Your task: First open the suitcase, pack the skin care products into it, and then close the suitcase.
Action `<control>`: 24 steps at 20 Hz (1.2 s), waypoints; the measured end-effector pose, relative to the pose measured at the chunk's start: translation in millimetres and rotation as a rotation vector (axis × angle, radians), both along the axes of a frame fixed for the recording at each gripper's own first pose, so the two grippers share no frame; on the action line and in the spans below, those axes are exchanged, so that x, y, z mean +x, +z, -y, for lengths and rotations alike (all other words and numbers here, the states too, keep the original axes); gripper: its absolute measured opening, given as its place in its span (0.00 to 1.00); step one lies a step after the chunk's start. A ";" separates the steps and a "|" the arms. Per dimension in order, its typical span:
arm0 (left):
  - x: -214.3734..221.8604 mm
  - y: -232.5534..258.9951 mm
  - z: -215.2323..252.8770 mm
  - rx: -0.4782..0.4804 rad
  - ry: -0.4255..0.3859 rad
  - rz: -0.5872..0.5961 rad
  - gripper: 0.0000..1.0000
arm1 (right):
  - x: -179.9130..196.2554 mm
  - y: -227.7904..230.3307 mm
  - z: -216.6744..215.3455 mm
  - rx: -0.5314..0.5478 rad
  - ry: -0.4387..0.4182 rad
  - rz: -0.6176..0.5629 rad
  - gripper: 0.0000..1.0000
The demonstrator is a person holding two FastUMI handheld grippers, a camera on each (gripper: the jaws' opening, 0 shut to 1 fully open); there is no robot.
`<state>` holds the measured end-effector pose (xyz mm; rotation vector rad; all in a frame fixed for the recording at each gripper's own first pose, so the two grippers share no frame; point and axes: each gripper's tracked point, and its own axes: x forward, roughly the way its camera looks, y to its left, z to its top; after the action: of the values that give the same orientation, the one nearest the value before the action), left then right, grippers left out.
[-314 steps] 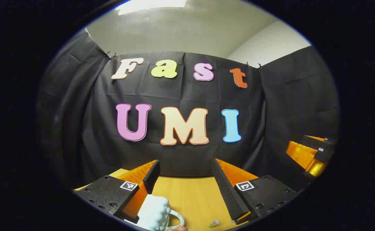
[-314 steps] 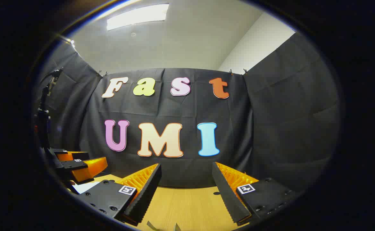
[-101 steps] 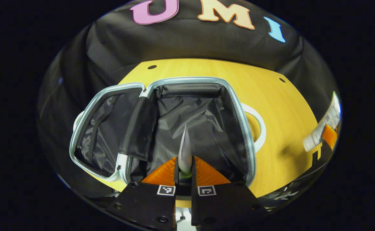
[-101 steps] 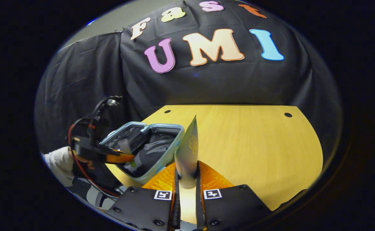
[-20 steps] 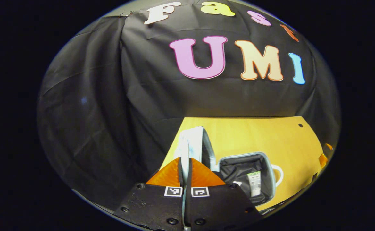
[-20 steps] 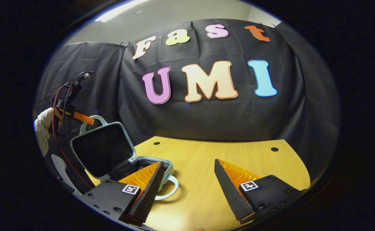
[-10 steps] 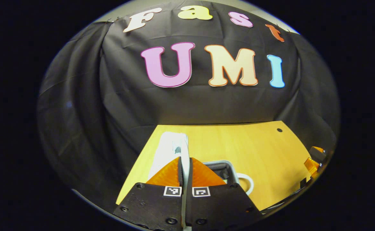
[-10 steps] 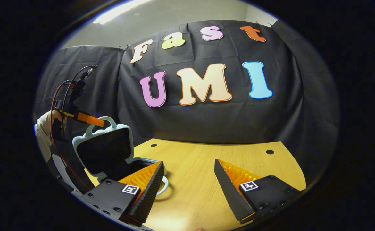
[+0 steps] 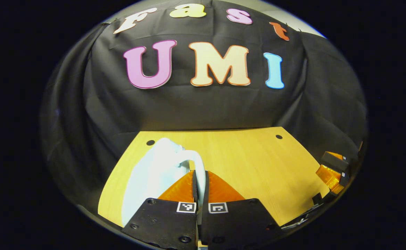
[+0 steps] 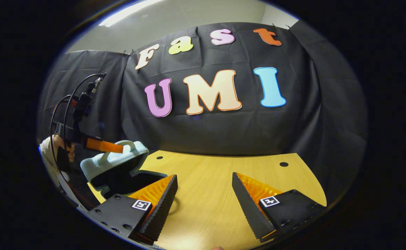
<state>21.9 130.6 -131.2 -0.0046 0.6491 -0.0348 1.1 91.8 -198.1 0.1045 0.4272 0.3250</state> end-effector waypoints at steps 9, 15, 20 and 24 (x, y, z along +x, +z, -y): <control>6.7 -52.4 52.9 -0.031 -0.076 0.001 0.18 | 2.1 6.3 26.7 -0.031 -0.035 0.005 0.98; 20.6 4.2 100.4 -0.045 -0.078 0.180 0.77 | 19.2 47.6 59.1 -0.032 -0.063 0.100 0.98; 31.3 69.6 153.1 -0.144 -0.051 0.357 0.89 | 42.6 100.0 74.4 -0.053 -0.097 0.217 0.98; 32.5 111.2 178.0 -0.156 -0.121 0.440 0.92 | 34.3 149.0 69.0 0.003 -0.169 0.307 0.97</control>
<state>54.4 -47.5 -20.0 -0.1060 0.2047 -0.1978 35.3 22.8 -49.1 0.0917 0.1129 0.1710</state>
